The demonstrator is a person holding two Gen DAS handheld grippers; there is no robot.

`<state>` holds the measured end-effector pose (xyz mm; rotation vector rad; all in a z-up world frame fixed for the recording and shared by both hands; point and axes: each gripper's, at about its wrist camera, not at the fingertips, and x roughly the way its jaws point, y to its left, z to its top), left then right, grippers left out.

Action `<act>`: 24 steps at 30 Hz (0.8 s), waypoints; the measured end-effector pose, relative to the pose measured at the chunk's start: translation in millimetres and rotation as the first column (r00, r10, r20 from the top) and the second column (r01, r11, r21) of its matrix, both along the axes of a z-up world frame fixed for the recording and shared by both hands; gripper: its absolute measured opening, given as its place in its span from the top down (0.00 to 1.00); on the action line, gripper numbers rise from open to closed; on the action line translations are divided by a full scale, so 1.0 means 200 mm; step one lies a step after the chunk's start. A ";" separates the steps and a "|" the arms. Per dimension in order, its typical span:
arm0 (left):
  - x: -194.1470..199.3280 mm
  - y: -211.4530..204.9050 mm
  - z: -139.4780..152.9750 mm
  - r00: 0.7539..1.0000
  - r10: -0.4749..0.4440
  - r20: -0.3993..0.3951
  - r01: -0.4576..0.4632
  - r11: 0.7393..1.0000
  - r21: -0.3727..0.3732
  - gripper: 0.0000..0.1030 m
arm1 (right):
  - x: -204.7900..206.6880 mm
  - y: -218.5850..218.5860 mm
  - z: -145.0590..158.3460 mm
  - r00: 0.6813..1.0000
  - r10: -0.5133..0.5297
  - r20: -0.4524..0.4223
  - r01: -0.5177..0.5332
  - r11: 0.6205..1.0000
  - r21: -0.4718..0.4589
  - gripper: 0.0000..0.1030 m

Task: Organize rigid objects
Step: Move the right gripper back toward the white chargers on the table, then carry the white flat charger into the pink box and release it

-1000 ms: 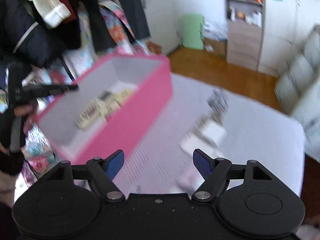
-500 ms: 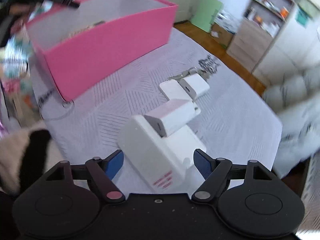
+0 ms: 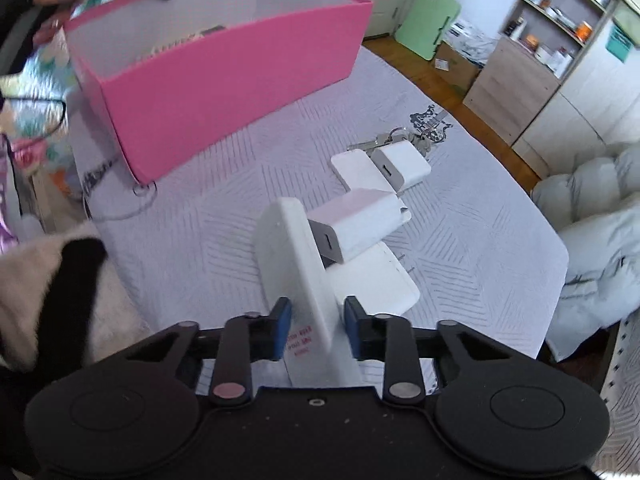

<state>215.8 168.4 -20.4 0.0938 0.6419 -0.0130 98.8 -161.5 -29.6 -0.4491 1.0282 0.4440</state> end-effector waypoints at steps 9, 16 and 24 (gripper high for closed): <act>0.00 -0.01 0.00 1.000 0.000 0.002 0.000 1.000 0.013 0.95 | 0.00 0.13 -0.09 1.000 0.017 0.020 -0.016 1.000 -0.027 0.76; 0.00 0.00 0.00 1.000 -0.003 0.003 0.003 1.000 0.009 0.95 | 0.01 0.13 0.03 0.995 -0.055 0.088 0.046 0.993 0.105 0.82; 0.01 0.03 -0.01 1.000 -0.002 -0.015 0.002 1.000 -0.029 0.96 | 0.04 0.20 0.31 0.962 -0.024 0.272 -0.023 0.985 0.169 0.82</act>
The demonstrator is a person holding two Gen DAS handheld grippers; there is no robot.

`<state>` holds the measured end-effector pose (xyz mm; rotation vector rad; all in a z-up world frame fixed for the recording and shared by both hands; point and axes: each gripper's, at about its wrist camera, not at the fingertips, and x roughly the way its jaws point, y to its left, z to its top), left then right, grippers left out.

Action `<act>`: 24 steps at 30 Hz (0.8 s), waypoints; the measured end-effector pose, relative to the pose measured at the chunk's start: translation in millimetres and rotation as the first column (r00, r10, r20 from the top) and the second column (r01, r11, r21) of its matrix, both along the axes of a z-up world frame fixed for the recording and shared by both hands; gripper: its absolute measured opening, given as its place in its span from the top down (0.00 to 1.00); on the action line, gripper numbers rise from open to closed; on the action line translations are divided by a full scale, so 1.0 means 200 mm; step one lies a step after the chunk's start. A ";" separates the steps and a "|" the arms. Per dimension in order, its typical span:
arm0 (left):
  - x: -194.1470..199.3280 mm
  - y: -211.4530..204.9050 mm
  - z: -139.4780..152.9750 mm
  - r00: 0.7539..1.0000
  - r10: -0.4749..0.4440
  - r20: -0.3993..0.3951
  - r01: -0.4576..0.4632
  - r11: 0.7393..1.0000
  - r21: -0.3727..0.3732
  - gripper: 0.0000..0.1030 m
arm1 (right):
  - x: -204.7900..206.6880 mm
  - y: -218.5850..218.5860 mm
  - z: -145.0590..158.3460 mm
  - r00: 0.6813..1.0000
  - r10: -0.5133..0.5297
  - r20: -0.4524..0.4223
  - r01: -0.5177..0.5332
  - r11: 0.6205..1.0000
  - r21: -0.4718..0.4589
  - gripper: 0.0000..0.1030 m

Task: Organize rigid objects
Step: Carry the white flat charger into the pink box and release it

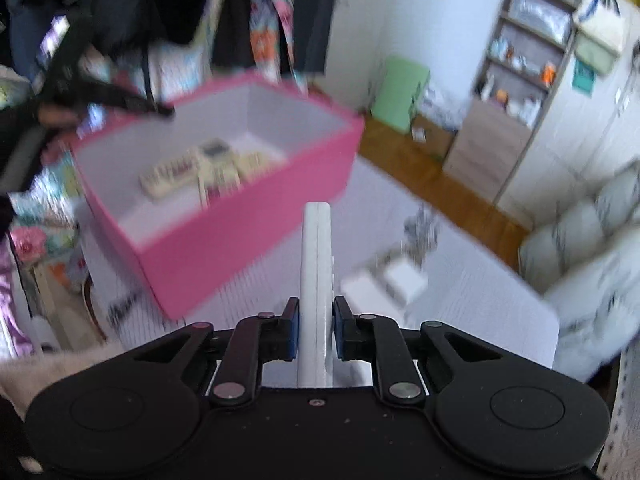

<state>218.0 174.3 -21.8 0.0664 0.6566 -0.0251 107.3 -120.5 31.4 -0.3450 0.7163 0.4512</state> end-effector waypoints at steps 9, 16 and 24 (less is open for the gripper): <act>0.01 0.03 0.00 1.000 0.004 -0.010 -0.004 0.999 -0.037 0.96 | 0.13 0.42 0.17 0.965 0.249 0.087 -0.252 0.967 0.032 0.82; 0.02 0.04 0.00 1.000 -0.001 -0.016 0.000 0.998 -0.057 0.96 | 0.31 0.74 0.00 0.919 0.386 -0.076 -0.391 0.918 -0.066 0.82; 0.01 0.05 -0.01 1.000 -0.008 -0.020 0.006 0.997 -0.083 0.96 | 0.56 0.77 -0.17 0.863 0.366 -0.349 -0.357 0.930 0.094 0.82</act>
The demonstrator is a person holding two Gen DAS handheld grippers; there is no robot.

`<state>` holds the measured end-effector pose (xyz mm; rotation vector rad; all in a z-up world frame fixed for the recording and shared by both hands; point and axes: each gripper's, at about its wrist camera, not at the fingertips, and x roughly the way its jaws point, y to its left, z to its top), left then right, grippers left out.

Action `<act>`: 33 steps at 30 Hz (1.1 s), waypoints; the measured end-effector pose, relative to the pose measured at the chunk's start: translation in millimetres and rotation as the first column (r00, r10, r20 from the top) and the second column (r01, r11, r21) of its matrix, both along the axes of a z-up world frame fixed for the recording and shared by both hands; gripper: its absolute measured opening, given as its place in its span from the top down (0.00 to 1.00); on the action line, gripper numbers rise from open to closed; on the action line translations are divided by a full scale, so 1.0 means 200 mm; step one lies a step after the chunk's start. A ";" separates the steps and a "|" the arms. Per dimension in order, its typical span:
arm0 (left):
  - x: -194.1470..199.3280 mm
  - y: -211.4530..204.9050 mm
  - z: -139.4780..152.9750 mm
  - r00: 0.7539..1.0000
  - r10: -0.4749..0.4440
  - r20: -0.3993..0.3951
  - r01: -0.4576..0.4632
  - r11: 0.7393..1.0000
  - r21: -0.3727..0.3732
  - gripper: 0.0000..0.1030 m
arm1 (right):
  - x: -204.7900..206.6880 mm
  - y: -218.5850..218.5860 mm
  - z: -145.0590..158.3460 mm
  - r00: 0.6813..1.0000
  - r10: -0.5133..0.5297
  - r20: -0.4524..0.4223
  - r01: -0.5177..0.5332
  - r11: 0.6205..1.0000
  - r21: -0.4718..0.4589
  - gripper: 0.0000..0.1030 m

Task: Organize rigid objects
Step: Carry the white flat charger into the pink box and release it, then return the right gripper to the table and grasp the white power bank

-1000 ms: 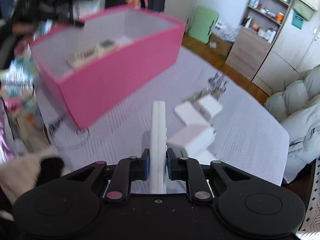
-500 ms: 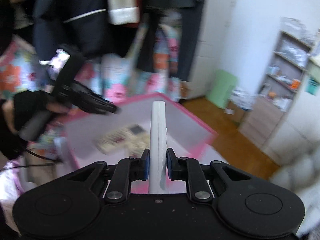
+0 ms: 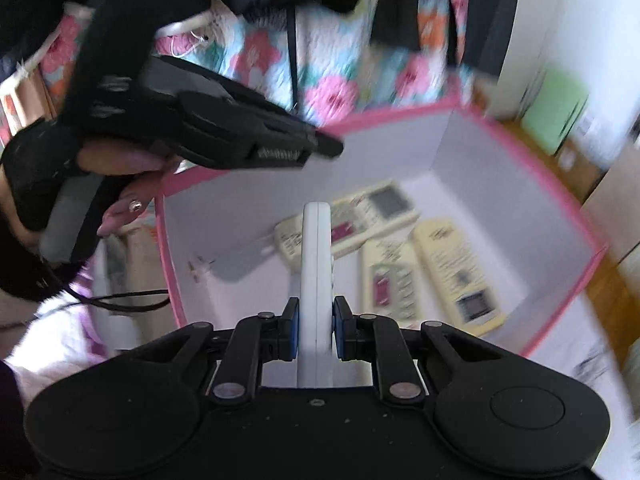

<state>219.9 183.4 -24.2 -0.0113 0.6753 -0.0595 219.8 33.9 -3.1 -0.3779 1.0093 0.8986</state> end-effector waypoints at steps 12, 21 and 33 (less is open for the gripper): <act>-0.01 0.00 0.00 1.000 0.003 -0.003 -0.003 1.000 -0.015 0.96 | 0.13 0.08 -0.19 0.998 -0.065 -0.009 0.063 0.986 -0.156 0.82; 0.00 -0.03 0.00 1.000 0.008 -0.011 -0.008 1.000 -0.015 0.97 | -0.07 0.08 -0.13 0.995 -0.015 0.094 0.026 0.994 -0.109 0.50; -0.01 -0.07 0.02 1.000 0.013 0.001 -0.013 0.999 0.046 0.96 | -0.31 -0.56 0.17 0.928 -0.373 -0.010 0.354 0.871 0.340 0.47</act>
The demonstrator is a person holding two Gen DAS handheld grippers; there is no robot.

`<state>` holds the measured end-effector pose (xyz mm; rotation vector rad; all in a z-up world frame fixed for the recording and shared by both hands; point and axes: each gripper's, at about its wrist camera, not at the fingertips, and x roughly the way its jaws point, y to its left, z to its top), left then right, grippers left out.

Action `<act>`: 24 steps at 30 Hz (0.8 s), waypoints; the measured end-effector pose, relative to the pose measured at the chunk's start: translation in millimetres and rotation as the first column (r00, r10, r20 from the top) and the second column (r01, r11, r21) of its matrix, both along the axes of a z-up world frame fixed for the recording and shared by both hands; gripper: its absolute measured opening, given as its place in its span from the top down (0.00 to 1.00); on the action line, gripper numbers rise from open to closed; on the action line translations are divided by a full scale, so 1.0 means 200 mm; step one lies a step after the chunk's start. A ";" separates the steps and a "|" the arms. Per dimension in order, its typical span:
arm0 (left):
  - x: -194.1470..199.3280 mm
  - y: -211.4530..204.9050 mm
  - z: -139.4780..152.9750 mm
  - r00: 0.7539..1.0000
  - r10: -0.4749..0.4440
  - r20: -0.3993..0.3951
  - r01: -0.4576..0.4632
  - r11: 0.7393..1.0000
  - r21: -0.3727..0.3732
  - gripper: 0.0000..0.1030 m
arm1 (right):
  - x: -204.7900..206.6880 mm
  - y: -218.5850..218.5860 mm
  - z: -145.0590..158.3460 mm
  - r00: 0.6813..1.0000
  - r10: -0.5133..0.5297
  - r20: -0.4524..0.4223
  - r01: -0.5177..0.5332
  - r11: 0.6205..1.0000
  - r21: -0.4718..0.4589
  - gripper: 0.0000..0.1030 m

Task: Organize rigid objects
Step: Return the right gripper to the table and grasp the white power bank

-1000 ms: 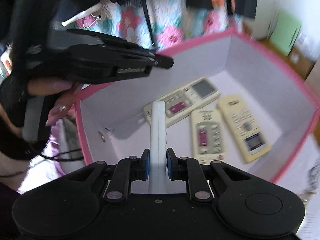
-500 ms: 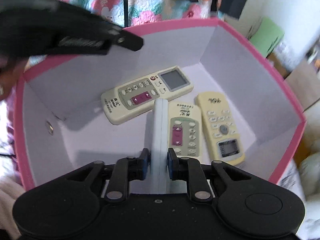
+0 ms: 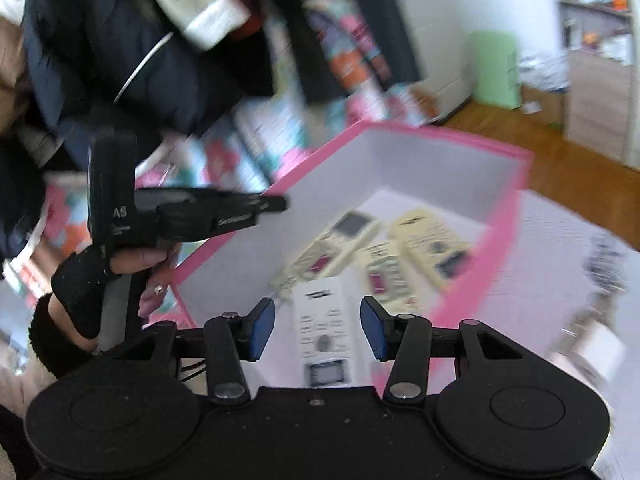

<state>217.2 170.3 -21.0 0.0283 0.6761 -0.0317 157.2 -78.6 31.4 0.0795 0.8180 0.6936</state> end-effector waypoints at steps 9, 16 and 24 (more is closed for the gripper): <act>0.00 0.01 0.00 1.000 -0.001 0.000 0.001 1.000 0.002 0.96 | -0.21 -0.38 -0.17 0.950 -0.313 0.009 0.312 0.943 -0.116 0.46; 0.00 0.00 0.00 1.000 -0.003 0.005 0.003 0.999 0.035 0.96 | -0.23 -0.49 -0.33 0.892 -0.451 -0.007 0.442 0.877 -0.189 0.41; 0.01 0.00 -0.01 1.000 0.001 -0.002 -0.001 0.999 0.032 0.95 | -0.09 -0.45 -0.44 0.880 -0.475 0.021 0.469 0.859 -0.205 0.33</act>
